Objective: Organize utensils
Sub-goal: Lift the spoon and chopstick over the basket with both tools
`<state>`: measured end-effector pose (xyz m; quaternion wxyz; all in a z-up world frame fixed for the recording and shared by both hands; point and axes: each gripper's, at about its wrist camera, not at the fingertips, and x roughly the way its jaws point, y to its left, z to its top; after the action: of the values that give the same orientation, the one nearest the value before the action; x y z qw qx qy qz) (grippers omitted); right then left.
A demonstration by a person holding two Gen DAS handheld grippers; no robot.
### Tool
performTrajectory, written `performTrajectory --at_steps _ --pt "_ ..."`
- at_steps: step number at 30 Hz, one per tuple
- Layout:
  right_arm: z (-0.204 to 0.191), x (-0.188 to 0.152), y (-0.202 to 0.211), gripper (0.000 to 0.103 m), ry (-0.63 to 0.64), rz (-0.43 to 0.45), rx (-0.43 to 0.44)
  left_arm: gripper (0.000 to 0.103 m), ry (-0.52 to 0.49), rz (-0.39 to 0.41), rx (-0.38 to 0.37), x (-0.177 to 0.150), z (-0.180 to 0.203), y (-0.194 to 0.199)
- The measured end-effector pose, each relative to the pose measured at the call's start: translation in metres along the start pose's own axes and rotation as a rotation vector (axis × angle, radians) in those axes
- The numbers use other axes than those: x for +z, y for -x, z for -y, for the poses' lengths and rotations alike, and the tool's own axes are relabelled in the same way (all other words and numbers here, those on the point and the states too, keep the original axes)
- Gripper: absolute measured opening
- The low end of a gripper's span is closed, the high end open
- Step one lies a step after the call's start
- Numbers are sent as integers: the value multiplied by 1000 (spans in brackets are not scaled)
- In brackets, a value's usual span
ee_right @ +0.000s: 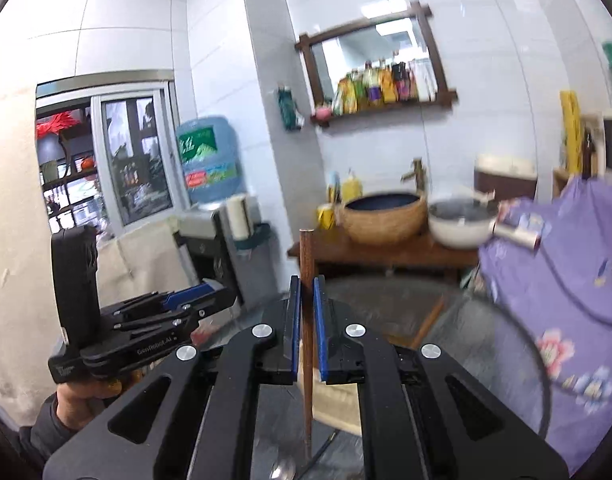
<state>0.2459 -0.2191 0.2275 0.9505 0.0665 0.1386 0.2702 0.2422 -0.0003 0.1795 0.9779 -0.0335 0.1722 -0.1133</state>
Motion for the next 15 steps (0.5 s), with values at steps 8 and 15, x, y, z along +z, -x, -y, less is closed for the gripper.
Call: performTrajectory --at_steps 8,15 --pt "5 38 -36 7 51 101 -122 35 -38 -21 79 16 10 -50" --pt "10 -2 -62 7 91 105 -182 35 -69 -67 120 -18 9 -76"
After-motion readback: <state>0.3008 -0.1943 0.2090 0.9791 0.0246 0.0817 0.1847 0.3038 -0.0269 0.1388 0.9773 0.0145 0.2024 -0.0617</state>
